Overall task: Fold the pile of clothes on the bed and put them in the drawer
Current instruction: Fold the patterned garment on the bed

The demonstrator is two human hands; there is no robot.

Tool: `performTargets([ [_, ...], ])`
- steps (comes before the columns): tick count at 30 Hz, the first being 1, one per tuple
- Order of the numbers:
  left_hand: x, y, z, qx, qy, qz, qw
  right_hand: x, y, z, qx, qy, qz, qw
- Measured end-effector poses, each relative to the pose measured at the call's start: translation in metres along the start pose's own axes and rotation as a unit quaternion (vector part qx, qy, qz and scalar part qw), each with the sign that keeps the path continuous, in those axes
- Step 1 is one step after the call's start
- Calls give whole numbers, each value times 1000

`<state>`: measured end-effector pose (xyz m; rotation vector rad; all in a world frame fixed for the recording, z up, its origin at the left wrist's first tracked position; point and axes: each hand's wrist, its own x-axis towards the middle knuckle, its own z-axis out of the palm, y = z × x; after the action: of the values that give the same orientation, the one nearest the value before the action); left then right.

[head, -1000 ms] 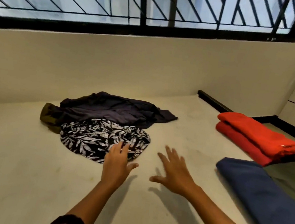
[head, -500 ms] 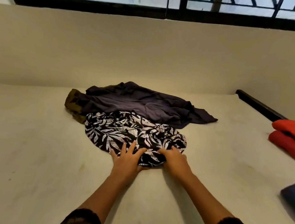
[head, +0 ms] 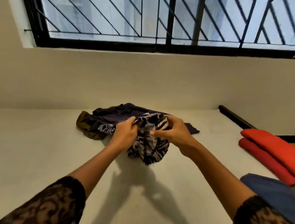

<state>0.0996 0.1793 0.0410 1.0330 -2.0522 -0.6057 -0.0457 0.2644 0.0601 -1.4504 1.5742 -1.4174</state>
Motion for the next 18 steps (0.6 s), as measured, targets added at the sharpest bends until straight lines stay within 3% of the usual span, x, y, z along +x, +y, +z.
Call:
performTargets([
  [2,-7,36,-26,-24,14,19,999,-16,-35,-12,-23,20,-35,999],
  [7,-28,131,-78,-72,72,48,994,-54,-115,-43,-126,181,-127,967],
  [12,-41,195,-109,-95,31,15,995,-91,-178,-73,-213,236,-193,928],
  [18,-64,252,-118,45,-3,49,998,-116,-217,-85,-284,250,-217,900],
])
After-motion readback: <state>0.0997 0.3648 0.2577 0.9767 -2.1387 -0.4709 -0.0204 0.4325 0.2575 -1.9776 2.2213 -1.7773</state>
